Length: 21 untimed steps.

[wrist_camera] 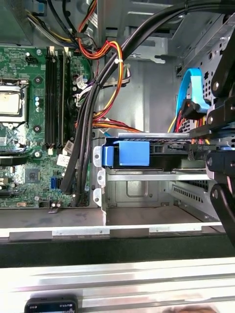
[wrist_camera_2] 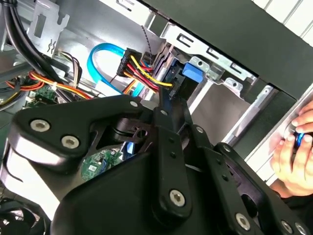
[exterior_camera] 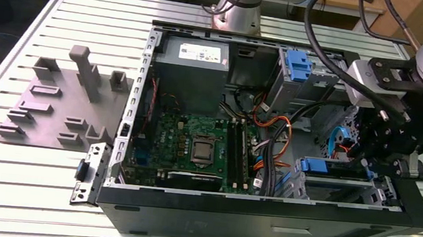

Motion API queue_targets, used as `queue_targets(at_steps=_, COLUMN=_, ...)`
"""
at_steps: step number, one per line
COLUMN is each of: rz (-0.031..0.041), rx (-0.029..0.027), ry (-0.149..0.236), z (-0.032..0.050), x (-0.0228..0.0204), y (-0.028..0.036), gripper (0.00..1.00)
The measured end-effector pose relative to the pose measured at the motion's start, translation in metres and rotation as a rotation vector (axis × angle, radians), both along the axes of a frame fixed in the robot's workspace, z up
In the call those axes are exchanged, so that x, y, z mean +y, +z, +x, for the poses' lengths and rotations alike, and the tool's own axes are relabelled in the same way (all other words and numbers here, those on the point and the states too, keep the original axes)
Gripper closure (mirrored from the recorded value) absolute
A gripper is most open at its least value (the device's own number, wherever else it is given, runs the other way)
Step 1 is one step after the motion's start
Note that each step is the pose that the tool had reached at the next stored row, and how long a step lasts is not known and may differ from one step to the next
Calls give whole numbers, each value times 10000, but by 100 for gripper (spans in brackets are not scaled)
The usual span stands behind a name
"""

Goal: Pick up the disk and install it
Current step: 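Insert the first disk wire, then insert the second disk wire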

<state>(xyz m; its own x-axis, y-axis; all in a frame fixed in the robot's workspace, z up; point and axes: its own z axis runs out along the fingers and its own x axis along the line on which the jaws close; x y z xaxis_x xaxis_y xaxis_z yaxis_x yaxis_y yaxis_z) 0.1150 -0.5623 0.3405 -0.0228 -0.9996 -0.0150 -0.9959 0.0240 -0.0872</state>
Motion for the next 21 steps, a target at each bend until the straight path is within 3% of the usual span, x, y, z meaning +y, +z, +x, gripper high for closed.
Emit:
queue_targets(at_steps=4, rz=2, rx=1, ry=0, z=0, x=0, y=-1, gripper=78)
queue_targets(at_steps=6, rz=-1, rx=2, ry=0, z=0, x=0, y=1, gripper=89)
queue_targets(at_steps=21, rz=0, rx=10, ry=0, z=-8, x=0, y=1, gripper=89)
